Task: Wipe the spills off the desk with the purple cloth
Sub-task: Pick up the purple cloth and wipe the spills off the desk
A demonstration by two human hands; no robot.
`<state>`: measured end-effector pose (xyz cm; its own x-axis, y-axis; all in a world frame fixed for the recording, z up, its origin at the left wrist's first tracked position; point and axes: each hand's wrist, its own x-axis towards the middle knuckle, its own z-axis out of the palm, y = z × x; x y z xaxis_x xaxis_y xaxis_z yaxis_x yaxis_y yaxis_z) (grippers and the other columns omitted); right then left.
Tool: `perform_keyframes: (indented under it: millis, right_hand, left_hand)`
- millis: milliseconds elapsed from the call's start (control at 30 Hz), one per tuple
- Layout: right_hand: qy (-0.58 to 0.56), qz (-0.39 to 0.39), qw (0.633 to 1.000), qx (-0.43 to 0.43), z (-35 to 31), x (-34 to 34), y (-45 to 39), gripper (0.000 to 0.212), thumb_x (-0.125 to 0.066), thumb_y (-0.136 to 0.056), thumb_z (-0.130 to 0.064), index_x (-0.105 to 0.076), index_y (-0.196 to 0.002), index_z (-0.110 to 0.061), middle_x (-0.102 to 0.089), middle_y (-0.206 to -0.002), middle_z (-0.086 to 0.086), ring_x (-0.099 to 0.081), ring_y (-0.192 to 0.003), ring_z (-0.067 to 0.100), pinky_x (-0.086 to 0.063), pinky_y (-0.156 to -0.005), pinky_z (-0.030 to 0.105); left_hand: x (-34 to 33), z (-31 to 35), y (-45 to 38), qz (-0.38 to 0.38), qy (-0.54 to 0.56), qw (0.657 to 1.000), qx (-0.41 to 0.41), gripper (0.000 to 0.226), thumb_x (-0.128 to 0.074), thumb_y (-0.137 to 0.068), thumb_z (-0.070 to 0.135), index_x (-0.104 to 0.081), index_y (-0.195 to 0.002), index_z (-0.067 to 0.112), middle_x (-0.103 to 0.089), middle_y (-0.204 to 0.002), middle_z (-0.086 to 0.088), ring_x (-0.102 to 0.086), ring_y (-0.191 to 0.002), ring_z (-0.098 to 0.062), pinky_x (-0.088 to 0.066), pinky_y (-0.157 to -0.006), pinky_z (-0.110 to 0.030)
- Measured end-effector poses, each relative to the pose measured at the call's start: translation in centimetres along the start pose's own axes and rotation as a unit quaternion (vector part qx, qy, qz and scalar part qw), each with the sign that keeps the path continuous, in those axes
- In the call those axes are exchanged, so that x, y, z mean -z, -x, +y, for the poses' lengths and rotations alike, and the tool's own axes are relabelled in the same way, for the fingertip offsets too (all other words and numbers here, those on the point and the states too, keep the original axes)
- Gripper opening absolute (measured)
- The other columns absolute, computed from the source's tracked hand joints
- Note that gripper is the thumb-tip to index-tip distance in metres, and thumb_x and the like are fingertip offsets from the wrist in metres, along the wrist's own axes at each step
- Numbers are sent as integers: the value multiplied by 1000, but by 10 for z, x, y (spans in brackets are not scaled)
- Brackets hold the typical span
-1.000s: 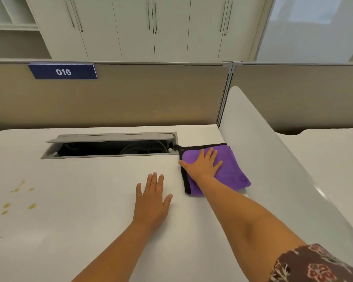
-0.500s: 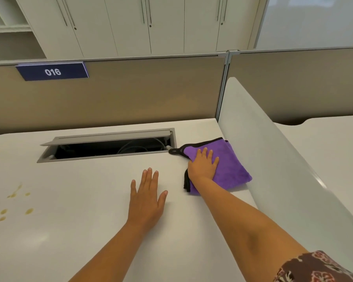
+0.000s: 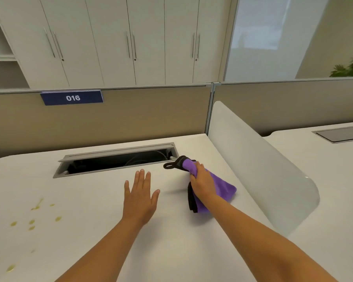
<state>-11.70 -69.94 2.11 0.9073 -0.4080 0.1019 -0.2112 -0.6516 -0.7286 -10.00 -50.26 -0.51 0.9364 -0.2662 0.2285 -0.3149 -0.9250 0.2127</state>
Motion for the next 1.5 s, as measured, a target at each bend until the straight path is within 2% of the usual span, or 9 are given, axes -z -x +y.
perform_keyframes:
  millis: [133,367,600,800,967,1133,1300,1400,1500]
  right_hand:
    - [-2,47,999,-20,-45,-7,46,44,-42,-98,-22,-36,-140,-10,-54,-131,10,-53,-114,29,-43,-92,34]
    - [-29,76,996,-24,-123,-42,148,35,-45,-96,-19,-44,-130,-10,-59,-117,10,-58,-100,26,-46,-85,32]
    - [-33,38,999,-4,-181,-85,252,25,-43,-96,-19,-47,-120,-14,-60,-109,7,-58,-92,22,-47,-78,29]
    - [-49,41,998,8,-209,-108,328,19,-40,-95,-17,-51,-111,-13,-60,-98,6,-56,-82,22,-42,-63,23]
    - [-80,51,995,-13,-238,-138,406,21,-42,-93,-15,-50,-111,-8,-59,-95,6,-53,-83,26,-39,-71,32]
    - [-82,56,995,-15,-282,-182,457,44,-44,-96,-20,-35,-139,-14,-56,-126,9,-55,-111,29,-46,-90,37]
    - [-57,0,995,78,-331,-254,496,58,-45,-96,-15,-22,-148,-20,-27,-155,3,-24,-143,22,-17,-120,42]
    - [16,-73,983,169,-355,-301,512,64,-46,-93,-10,-17,-150,-20,-12,-159,-1,-6,-148,15,8,-117,24]
    - [122,-181,944,245,-372,-351,527,64,-44,-95,-16,-12,-151,-18,-6,-160,1,0,-148,15,14,-114,25]
  left_hand:
    - [28,-40,17,11,4,999,-32,64,-21,-94,51,-1,-148,22,3,-159,-2,9,-146,-18,12,-113,-42]
    - [66,-157,75,-18,13,996,-81,63,-23,-95,47,-1,-148,22,5,-159,-2,10,-146,-18,11,-115,-42]
    - [85,-260,160,6,82,994,-67,62,-30,-96,42,-5,-148,20,1,-159,1,17,-139,-5,7,-117,-40]
    - [115,-333,240,12,124,992,5,60,-32,-97,39,-9,-148,17,-2,-159,0,6,-146,-11,8,-117,-40]
    - [137,-377,302,-7,133,990,37,61,-31,-96,40,-8,-148,16,-1,-159,0,6,-146,-11,8,-117,-41]
    - [156,-425,339,21,141,987,77,62,-33,-96,39,-10,-148,16,-4,-159,-2,3,-146,-13,7,-117,-42]
    - [169,-499,359,21,143,979,141,60,-34,-96,37,-13,-147,13,-7,-159,-5,2,-147,-16,5,-117,-45]
    - [171,-540,367,1,133,977,168,61,-33,-96,39,-12,-147,13,-7,-159,-6,2,-147,-17,5,-117,-46]
    - [172,-578,367,-22,123,974,189,61,-33,-96,39,-12,-147,13,-8,-159,-8,1,-147,-19,3,-117,-47]
